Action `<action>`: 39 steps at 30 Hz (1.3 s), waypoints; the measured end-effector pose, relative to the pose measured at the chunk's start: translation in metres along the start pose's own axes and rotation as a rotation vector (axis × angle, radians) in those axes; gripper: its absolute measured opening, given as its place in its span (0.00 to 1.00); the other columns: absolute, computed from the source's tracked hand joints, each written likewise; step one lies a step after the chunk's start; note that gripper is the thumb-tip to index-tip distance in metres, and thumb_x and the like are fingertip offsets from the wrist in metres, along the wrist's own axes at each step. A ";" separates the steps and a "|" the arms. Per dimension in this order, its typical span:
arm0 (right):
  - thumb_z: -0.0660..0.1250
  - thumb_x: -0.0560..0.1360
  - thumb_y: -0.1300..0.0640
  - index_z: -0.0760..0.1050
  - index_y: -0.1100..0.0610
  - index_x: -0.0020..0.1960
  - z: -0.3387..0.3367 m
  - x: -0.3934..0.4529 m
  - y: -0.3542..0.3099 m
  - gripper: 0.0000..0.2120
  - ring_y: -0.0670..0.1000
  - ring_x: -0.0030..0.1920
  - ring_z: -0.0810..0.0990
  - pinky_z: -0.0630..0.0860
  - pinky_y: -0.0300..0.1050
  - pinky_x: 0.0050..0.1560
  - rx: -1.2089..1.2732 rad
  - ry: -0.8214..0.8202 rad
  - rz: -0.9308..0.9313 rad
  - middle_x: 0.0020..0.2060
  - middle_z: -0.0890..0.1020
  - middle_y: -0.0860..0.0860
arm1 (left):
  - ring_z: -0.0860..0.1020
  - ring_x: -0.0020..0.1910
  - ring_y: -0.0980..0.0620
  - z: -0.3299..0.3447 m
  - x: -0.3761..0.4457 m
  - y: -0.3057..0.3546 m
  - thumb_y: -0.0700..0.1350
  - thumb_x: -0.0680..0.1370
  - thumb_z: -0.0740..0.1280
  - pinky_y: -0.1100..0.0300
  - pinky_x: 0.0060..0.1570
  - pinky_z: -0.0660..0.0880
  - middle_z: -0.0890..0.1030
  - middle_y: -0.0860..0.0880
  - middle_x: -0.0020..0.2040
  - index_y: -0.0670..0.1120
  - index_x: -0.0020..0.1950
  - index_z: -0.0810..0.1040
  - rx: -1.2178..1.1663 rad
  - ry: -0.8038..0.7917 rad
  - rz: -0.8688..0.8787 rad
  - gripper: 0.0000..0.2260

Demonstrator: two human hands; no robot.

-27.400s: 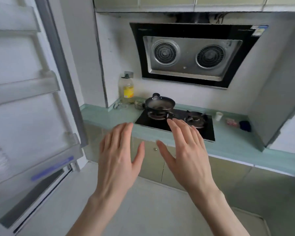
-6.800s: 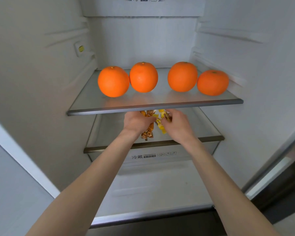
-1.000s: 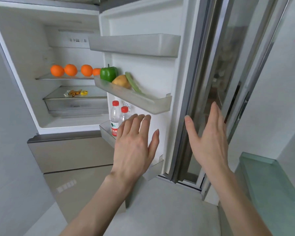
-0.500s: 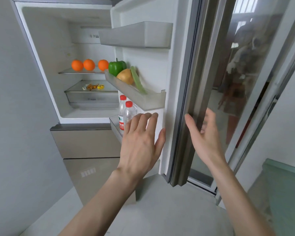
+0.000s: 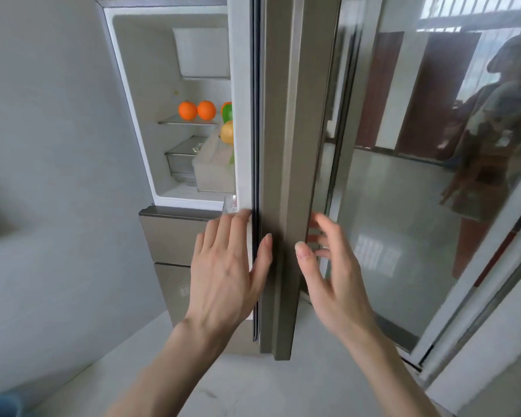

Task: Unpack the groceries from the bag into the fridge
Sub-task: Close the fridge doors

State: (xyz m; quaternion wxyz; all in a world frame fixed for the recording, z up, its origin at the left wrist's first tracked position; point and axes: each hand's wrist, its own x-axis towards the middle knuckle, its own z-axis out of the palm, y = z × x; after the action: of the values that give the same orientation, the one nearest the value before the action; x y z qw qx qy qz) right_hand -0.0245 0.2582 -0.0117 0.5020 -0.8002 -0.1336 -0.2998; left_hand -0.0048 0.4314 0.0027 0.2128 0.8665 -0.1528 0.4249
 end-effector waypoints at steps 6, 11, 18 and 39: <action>0.53 0.83 0.35 0.66 0.46 0.76 0.049 0.010 -0.005 0.26 0.46 0.65 0.78 0.73 0.36 0.63 0.047 -0.135 -0.119 0.67 0.74 0.44 | 0.78 0.58 0.41 -0.022 -0.012 -0.037 0.54 0.84 0.61 0.44 0.54 0.78 0.76 0.43 0.62 0.40 0.74 0.68 -0.050 0.059 -0.165 0.24; 0.54 0.85 0.41 0.68 0.52 0.78 0.101 0.022 -0.006 0.25 0.42 0.68 0.75 0.74 0.48 0.68 -0.022 -0.228 -0.228 0.71 0.73 0.44 | 0.72 0.68 0.41 -0.041 -0.016 -0.075 0.49 0.84 0.63 0.44 0.62 0.76 0.69 0.41 0.71 0.38 0.78 0.64 -0.032 0.129 -0.141 0.26; 0.58 0.85 0.42 0.62 0.51 0.81 0.171 0.056 -0.004 0.28 0.47 0.76 0.69 0.69 0.49 0.73 -0.196 -0.300 -0.334 0.77 0.68 0.45 | 0.72 0.70 0.43 -0.048 -0.007 -0.136 0.52 0.83 0.63 0.43 0.63 0.76 0.68 0.43 0.73 0.41 0.83 0.56 0.018 0.101 -0.177 0.32; 0.58 0.83 0.39 0.46 0.44 0.84 0.331 0.204 0.005 0.36 0.66 0.81 0.55 0.61 0.69 0.76 -0.726 -0.246 -0.345 0.84 0.47 0.51 | 0.55 0.83 0.52 -0.028 0.079 -0.332 0.49 0.81 0.68 0.53 0.80 0.58 0.57 0.47 0.84 0.45 0.85 0.48 -0.173 0.097 -0.340 0.39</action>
State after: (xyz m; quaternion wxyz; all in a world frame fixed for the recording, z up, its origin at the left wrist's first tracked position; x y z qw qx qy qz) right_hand 0.2528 0.5303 0.0053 0.1100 -0.9209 -0.2102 -0.3093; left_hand 0.1712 0.7254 0.0026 0.3622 0.8369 -0.0297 0.4094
